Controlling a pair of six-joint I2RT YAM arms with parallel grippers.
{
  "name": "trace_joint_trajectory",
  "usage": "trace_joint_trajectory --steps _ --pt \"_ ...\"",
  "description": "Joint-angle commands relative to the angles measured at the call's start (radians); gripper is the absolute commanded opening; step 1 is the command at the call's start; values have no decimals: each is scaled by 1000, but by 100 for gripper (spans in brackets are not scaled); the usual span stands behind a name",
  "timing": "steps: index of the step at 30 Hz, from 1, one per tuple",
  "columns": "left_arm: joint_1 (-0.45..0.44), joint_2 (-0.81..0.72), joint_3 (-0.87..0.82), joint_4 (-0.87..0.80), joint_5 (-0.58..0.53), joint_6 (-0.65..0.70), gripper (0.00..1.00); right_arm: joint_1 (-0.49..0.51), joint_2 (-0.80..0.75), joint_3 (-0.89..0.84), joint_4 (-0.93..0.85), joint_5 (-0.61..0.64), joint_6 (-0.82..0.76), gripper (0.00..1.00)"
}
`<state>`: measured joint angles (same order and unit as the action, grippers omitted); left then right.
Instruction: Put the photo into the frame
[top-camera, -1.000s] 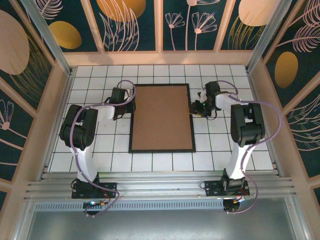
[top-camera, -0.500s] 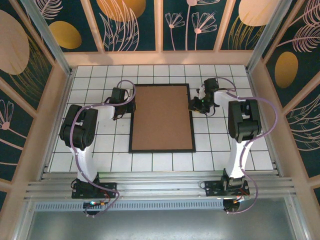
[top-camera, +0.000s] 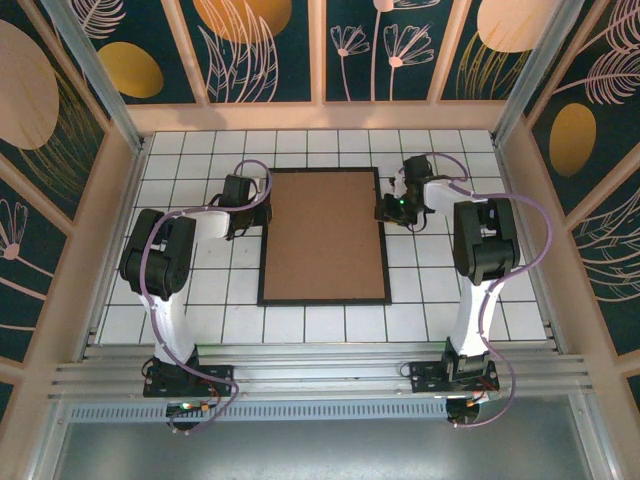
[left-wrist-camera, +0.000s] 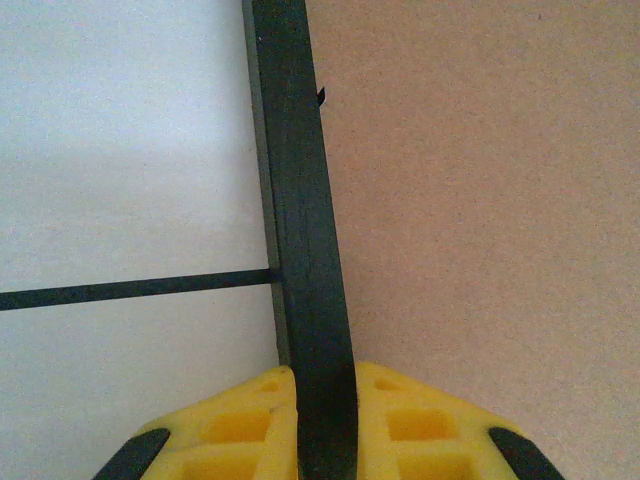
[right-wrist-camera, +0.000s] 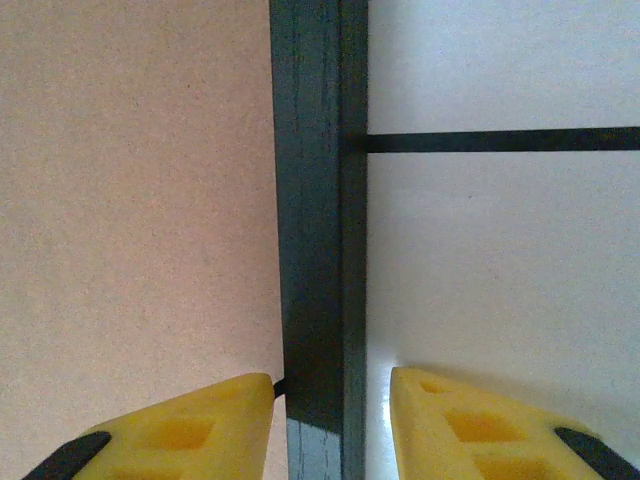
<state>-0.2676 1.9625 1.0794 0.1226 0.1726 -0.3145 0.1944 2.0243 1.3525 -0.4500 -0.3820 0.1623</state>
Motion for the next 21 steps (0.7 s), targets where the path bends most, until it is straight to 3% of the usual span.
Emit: trace_joint_trajectory --steps 1,7,10,12,16,21 --pt "-19 47 -2 -72 31 42 17 53 57 0 -53 118 -8 38" --pt "-22 42 -6 -74 26 43 17 130 96 7 -100 292 4 41" --pt "-21 41 -7 -75 15 40 17 128 55 3 -92 303 7 42" --pt "-21 41 -7 -76 15 38 17 113 7 -3 -67 259 9 44" --pt "-21 41 -9 -77 10 38 17 40 -80 -53 25 39 26 52" --pt "-22 41 -7 -78 11 38 17 -28 -93 -77 76 -108 37 53"
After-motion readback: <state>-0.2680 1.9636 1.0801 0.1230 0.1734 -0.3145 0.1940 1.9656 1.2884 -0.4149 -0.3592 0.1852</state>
